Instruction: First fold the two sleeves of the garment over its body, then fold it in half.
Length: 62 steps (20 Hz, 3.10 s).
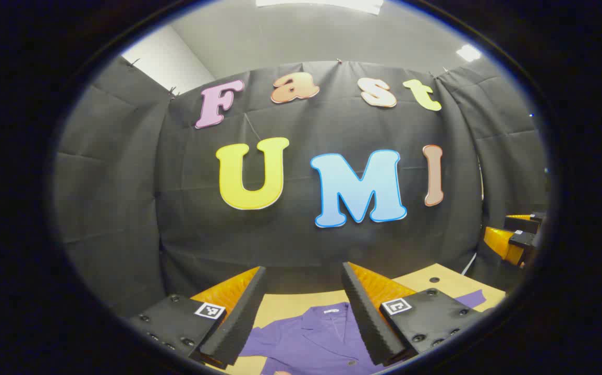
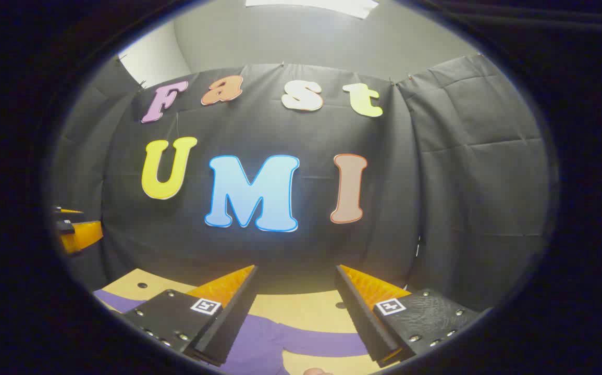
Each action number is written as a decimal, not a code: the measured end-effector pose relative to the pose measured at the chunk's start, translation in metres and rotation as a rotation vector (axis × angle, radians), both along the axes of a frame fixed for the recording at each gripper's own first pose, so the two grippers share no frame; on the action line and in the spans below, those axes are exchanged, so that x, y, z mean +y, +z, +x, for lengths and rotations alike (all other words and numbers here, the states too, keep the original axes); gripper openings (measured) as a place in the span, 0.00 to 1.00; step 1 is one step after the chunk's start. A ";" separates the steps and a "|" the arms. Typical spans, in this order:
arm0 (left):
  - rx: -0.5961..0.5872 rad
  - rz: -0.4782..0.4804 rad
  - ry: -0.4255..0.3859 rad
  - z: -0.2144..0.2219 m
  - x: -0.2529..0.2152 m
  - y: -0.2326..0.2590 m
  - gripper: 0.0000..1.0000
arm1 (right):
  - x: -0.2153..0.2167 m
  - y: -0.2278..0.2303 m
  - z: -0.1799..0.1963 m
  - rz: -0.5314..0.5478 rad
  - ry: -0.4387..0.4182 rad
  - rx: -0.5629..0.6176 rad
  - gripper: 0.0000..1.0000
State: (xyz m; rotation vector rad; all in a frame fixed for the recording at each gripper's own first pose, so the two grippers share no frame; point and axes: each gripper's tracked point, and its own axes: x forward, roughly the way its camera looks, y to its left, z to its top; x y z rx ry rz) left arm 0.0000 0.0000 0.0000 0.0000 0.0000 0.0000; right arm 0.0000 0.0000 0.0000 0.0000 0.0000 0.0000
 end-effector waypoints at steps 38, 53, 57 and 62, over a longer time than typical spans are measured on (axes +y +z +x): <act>0.085 0.068 0.097 0.015 0.003 -0.026 0.96 | -0.169 -0.301 0.059 0.061 -0.286 0.591 0.93; 0.147 0.070 0.158 0.023 0.010 -0.046 0.96 | -0.197 -0.413 0.058 0.076 -0.334 0.864 0.93; 0.151 0.067 0.164 0.021 0.011 -0.048 0.96 | -0.190 -0.421 0.054 0.115 -0.329 0.868 0.95; 0.151 0.063 0.169 0.014 0.014 -0.048 0.96 | -0.183 -0.413 0.057 0.207 -0.299 0.861 0.87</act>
